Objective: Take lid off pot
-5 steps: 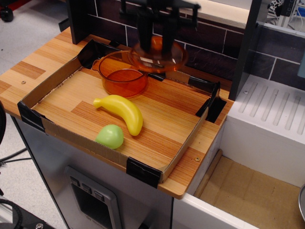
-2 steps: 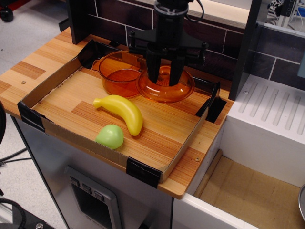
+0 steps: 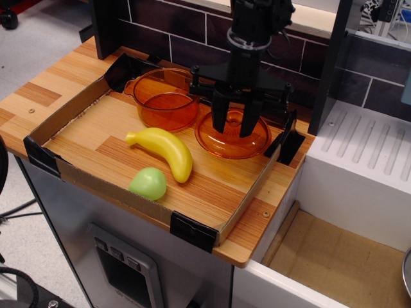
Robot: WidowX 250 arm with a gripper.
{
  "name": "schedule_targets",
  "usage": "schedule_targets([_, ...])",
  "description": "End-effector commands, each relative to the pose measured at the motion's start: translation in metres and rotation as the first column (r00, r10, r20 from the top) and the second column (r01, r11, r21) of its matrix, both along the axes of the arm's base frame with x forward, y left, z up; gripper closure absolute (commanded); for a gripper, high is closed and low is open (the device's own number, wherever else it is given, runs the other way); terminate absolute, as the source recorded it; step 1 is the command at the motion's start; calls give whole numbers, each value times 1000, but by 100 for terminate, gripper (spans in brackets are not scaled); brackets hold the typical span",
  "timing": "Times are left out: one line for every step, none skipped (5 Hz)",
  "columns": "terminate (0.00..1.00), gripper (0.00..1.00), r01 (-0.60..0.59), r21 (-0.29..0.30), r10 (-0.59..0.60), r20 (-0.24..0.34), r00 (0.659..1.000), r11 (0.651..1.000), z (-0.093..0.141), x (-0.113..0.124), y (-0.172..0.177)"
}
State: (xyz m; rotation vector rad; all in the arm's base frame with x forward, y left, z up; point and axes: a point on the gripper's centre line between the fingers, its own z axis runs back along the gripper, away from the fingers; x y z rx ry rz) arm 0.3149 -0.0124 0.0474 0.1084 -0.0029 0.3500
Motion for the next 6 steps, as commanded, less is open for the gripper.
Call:
schedule_targets([0, 0, -8, 50, 5, 49, 999, 999, -3, 1, 4])
schedule_targets([0, 0, -14, 42, 13, 21, 1000, 999, -2, -2, 7])
schedule_targets([0, 0, -17, 11, 17, 47, 999, 1000, 28, -7, 12])
schedule_targets([0, 0, -21, -43, 25, 86, 996, 999, 74, -14, 19])
schedule_targets([0, 0, -38, -76, 44, 80, 996, 996, 105, -13, 30])
schedule_targets([100, 0, -38, -76, 44, 80, 996, 996, 105, -13, 30])
